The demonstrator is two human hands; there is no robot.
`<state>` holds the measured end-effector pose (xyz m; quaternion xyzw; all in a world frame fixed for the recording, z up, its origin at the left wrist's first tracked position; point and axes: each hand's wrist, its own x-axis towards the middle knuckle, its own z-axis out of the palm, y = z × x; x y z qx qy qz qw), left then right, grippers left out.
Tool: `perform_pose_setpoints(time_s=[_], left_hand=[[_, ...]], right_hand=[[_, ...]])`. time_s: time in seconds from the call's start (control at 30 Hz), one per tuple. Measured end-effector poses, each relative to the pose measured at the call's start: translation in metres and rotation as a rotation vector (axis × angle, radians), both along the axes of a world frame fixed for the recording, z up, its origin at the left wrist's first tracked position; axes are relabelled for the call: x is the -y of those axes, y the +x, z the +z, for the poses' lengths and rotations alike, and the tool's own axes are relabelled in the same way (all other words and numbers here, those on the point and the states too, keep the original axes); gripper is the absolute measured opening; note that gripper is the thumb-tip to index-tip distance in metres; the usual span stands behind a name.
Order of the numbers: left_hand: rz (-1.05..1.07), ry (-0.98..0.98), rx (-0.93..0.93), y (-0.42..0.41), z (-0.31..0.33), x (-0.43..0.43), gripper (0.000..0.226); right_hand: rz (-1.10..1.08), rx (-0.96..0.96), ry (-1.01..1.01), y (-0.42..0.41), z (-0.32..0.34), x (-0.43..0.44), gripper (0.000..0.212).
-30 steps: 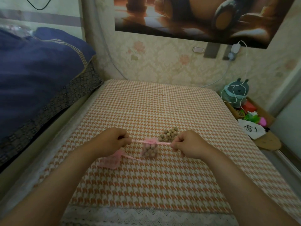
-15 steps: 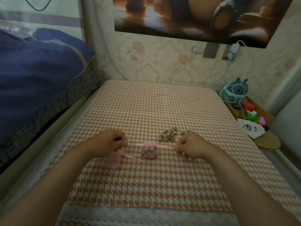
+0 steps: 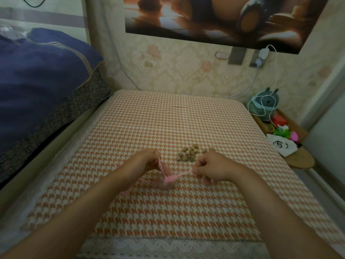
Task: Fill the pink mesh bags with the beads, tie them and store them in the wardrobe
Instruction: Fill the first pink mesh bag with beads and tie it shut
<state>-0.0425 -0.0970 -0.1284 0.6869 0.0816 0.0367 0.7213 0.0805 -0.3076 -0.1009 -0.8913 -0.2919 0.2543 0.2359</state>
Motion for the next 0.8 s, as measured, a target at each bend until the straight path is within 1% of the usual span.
perform_pose_setpoints(time_s=[0.1,0.27,0.33,0.4,0.47,0.53,0.6,0.7,0.8], left_hand=[[0.002,0.079,-0.018,0.004,-0.004,0.009,0.027],[-0.107,0.183,-0.026,0.005,-0.003,0.018,0.028],[-0.103,0.213,-0.037,0.005,-0.003,0.022,0.026],[-0.084,0.232,-0.040,0.005,-0.003,0.024,0.026],[-0.086,0.224,-0.057,0.004,-0.004,0.026,0.024],[-0.091,0.198,-0.085,0.003,-0.005,0.025,0.023],[-0.077,0.170,-0.119,0.002,-0.004,0.023,0.023],[-0.072,0.108,-0.174,0.001,-0.003,0.020,0.023],[-0.089,0.068,-0.205,0.000,-0.002,0.019,0.022]], right_hand=[[-0.018,-0.005,0.086,-0.001,0.002,-0.004,0.016],[-0.079,0.033,0.236,-0.012,-0.002,-0.022,0.015],[-0.118,0.028,0.279,-0.018,-0.007,-0.030,0.017],[-0.158,0.013,0.303,-0.021,-0.013,-0.038,0.014],[-0.185,0.014,0.311,-0.022,-0.019,-0.044,0.012],[-0.209,0.010,0.318,-0.022,-0.022,-0.047,0.017],[-0.233,-0.036,0.339,-0.022,-0.023,-0.048,0.019],[-0.261,-0.113,0.401,-0.024,-0.022,-0.048,0.013],[-0.267,-0.120,0.410,-0.025,-0.022,-0.050,0.008]])
